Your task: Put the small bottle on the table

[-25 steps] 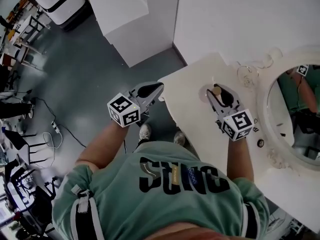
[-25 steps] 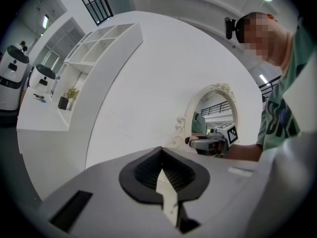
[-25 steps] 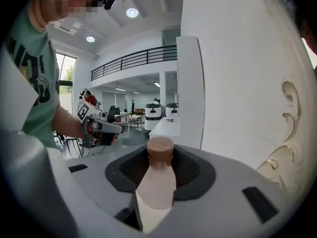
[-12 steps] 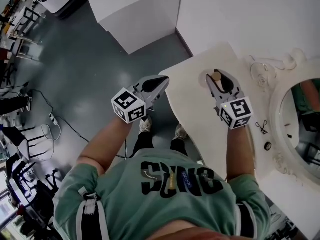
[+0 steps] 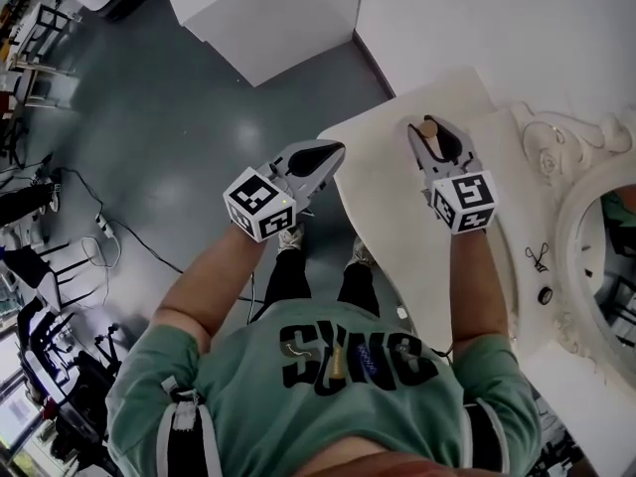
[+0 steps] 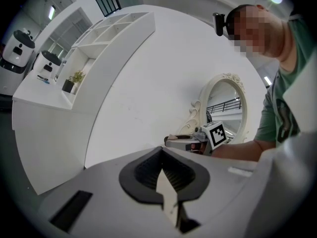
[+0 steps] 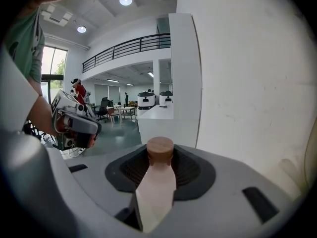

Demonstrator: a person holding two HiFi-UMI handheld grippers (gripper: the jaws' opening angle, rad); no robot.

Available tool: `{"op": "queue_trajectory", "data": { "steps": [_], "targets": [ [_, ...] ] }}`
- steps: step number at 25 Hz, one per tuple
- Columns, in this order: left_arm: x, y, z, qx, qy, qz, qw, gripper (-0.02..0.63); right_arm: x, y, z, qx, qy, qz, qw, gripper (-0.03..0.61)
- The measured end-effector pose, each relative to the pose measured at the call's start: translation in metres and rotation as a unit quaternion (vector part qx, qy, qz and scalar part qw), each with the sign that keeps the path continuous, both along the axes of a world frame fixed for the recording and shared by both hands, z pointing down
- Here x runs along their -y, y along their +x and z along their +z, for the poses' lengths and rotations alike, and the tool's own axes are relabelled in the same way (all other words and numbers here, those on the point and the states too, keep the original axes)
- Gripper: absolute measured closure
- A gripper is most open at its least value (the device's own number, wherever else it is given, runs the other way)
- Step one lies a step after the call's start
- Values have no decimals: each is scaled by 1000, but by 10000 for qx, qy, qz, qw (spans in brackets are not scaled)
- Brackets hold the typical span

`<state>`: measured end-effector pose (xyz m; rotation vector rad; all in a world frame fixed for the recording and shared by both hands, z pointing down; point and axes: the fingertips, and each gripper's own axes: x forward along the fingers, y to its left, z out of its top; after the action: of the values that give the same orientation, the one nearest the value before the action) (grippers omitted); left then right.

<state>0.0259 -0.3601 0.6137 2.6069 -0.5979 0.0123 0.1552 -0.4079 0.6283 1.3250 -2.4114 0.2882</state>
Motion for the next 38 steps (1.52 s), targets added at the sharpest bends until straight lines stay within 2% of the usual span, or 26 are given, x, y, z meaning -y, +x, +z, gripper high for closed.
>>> {"op": "queue_trajectory", "data": {
  "steps": [17, 23, 33, 38],
  "targets": [
    [10, 0, 41, 6, -246, 116, 9996, 614, 29, -8, 63, -130, -110, 34, 9998, 449],
    [7, -3, 48, -68, -304, 85, 9995, 614, 29, -12, 62, -144, 214, -34, 9997, 449],
    [-7, -8, 40, -89, -339, 93, 9993, 614, 28, -11, 64, -304, 147, 77, 9994, 443],
    [-12, -18, 26, -148, -251, 36, 9996, 614, 25, -14, 56, -294, 86, 41, 9995, 373]
  ]
}}
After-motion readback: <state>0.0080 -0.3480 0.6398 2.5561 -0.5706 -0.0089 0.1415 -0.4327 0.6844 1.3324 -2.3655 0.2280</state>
